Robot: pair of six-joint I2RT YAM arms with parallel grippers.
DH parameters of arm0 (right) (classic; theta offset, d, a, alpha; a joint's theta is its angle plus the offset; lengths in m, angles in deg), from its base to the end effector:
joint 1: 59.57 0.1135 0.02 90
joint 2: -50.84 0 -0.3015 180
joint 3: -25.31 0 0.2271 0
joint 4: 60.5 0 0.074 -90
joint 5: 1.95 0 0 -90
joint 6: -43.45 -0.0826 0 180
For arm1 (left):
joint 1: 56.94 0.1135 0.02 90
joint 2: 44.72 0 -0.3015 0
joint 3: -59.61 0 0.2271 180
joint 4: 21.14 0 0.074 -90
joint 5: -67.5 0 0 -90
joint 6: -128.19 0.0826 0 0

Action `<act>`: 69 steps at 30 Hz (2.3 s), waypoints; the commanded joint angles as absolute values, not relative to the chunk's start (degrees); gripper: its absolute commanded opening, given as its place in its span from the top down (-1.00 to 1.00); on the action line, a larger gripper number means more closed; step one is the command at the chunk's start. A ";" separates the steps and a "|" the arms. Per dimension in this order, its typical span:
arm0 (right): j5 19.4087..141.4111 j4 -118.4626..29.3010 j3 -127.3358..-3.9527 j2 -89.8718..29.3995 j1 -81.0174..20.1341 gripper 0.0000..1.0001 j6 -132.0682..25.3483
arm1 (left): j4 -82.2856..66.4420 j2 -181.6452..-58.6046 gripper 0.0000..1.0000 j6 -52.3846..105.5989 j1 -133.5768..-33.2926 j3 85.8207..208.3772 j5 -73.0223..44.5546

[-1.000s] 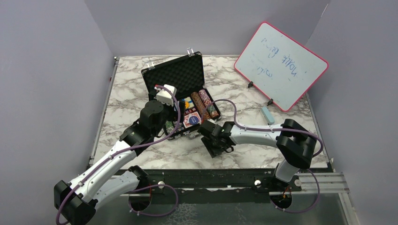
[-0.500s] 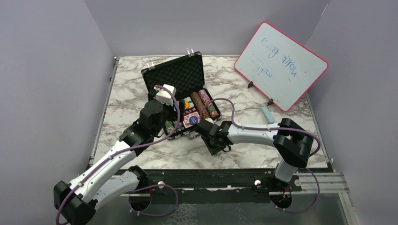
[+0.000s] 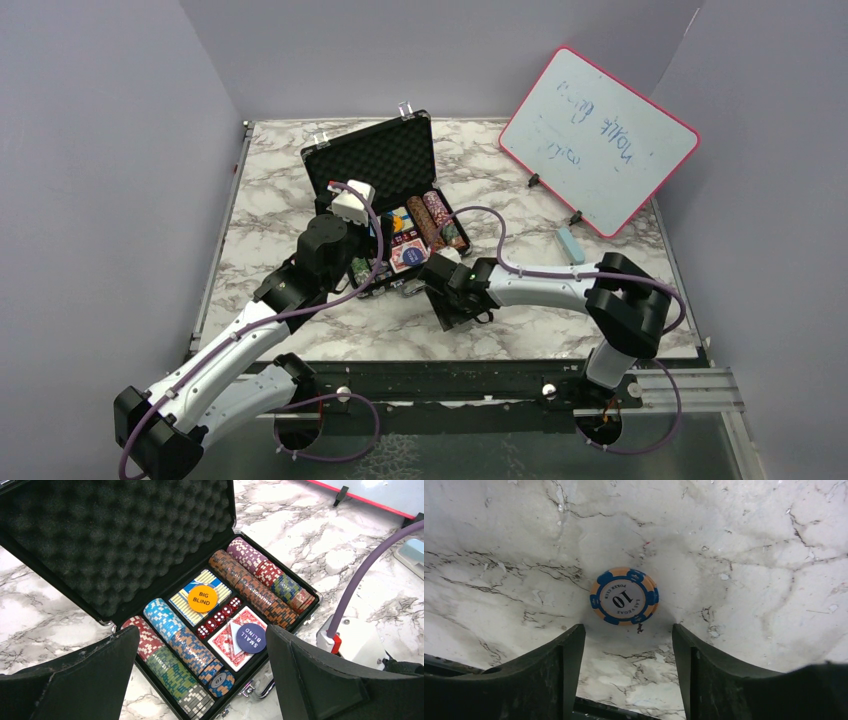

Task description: Pack up texas hold em set

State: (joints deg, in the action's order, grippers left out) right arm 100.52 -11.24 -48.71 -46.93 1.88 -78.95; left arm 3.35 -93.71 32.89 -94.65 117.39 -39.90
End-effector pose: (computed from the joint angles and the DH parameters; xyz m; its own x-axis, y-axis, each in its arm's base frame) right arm 0.1656 0.2671 0.1729 -0.8293 -0.4295 -0.3574 -0.4538 0.8909 -0.0178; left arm 0.1684 -0.0989 0.3344 -0.2460 0.0788 -0.9661 0.3346 0.9423 -0.0083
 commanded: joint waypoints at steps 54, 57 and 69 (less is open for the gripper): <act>95.58 -23.84 -50.39 -23.25 -10.85 0.34 -99.12 | -20.54 -98.77 -0.79 4.64 -94.41 104.61 -10.85; 94.14 -25.44 -50.94 -23.33 -12.16 0.33 -103.43 | -24.18 -101.12 -0.66 2.00 -94.91 104.17 -9.95; 91.62 -29.01 -51.23 -23.24 -13.25 0.32 -112.68 | -33.51 -104.00 -0.27 -2.37 -98.96 104.10 -15.17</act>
State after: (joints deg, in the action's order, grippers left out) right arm 93.90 -26.22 -49.82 -24.33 -12.83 -108.83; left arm -27.99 -103.92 0.17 -97.86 104.14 -12.87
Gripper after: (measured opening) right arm 0.428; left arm 0.719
